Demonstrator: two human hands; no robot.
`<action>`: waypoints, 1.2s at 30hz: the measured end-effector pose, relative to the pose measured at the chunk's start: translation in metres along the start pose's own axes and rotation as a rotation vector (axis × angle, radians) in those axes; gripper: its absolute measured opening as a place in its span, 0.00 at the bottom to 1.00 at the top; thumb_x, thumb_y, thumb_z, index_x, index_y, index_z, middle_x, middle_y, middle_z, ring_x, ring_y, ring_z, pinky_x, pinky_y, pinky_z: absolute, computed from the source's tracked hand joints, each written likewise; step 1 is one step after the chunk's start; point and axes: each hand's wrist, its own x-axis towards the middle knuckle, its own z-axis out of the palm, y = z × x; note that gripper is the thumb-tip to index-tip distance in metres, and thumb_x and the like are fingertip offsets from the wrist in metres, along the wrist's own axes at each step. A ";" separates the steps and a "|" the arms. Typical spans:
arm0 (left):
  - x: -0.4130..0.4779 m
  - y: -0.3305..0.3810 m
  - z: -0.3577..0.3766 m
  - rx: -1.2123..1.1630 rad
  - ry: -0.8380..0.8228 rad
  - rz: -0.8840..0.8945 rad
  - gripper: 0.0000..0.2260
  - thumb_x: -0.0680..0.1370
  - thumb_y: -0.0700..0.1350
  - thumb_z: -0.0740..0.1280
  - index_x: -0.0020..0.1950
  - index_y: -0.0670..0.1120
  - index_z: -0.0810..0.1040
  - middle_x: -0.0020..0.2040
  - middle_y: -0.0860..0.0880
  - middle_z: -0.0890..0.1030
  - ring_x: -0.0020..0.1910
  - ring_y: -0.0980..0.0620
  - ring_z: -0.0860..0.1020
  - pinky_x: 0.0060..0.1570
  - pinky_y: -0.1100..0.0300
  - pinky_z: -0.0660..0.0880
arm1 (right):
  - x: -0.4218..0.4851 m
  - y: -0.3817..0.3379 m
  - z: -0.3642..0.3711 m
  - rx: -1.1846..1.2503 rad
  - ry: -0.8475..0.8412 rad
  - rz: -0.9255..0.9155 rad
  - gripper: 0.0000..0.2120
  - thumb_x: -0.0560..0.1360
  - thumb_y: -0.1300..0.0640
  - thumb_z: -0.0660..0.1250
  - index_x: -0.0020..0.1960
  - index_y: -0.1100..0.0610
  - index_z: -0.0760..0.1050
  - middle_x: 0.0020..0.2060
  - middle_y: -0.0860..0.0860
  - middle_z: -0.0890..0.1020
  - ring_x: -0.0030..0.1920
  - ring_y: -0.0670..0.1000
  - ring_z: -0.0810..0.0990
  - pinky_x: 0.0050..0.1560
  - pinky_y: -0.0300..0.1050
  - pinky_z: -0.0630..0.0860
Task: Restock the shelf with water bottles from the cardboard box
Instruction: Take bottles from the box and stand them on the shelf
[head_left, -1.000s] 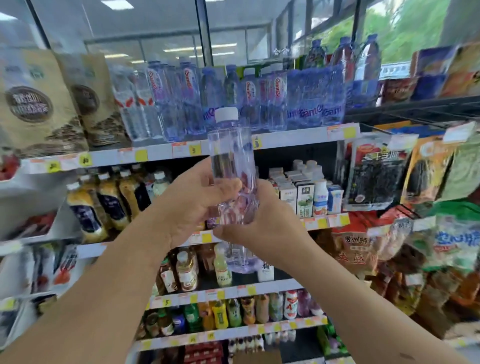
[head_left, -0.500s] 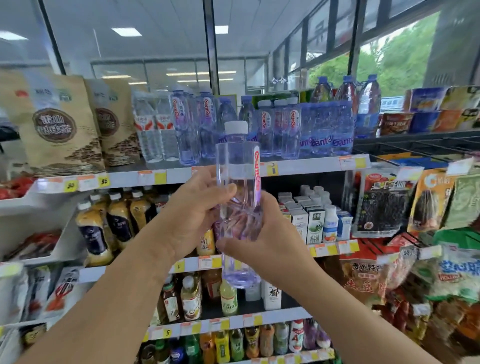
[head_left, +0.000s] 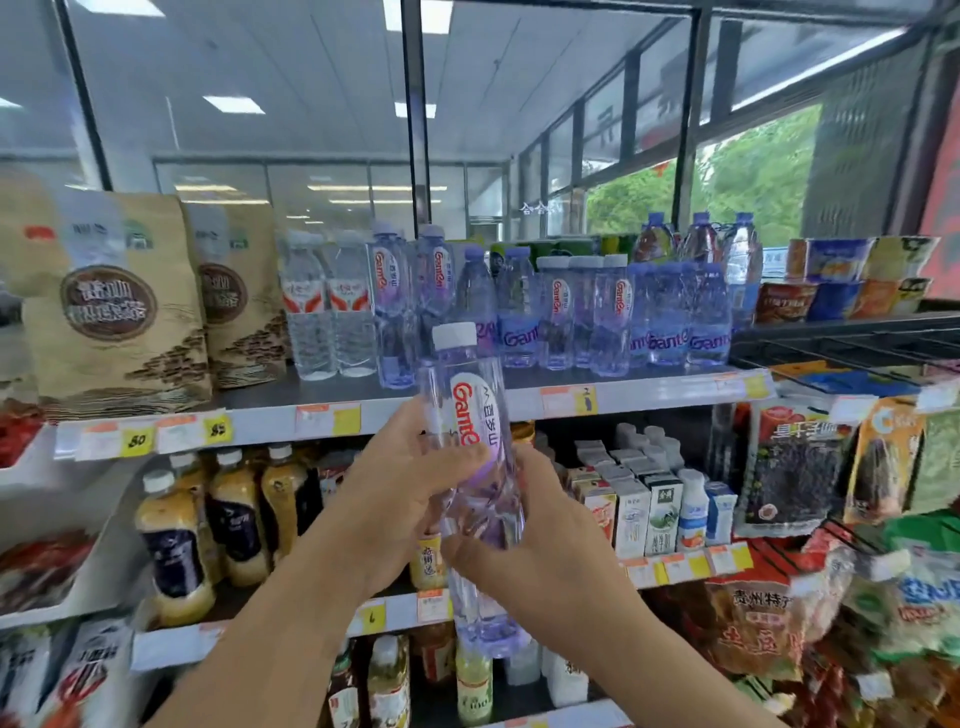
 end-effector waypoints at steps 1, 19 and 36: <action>0.004 0.001 -0.001 0.001 -0.017 -0.003 0.18 0.70 0.40 0.70 0.60 0.46 0.79 0.47 0.42 0.84 0.45 0.44 0.83 0.40 0.52 0.78 | 0.006 0.002 0.000 0.006 0.008 0.016 0.25 0.67 0.41 0.73 0.57 0.31 0.62 0.46 0.34 0.81 0.44 0.39 0.81 0.49 0.47 0.80; 0.137 0.045 -0.019 0.259 0.182 0.039 0.26 0.79 0.48 0.67 0.75 0.58 0.63 0.44 0.68 0.77 0.44 0.68 0.76 0.60 0.52 0.73 | 0.214 -0.013 -0.027 -0.007 0.161 -0.111 0.38 0.69 0.45 0.76 0.71 0.50 0.60 0.52 0.49 0.80 0.44 0.50 0.78 0.43 0.46 0.75; 0.196 -0.019 -0.082 0.624 0.412 0.207 0.13 0.79 0.50 0.66 0.63 0.61 0.76 0.52 0.60 0.78 0.51 0.63 0.77 0.51 0.66 0.72 | 0.307 0.041 0.029 -0.015 0.136 -0.058 0.26 0.67 0.44 0.76 0.58 0.45 0.66 0.41 0.38 0.77 0.40 0.41 0.77 0.35 0.37 0.69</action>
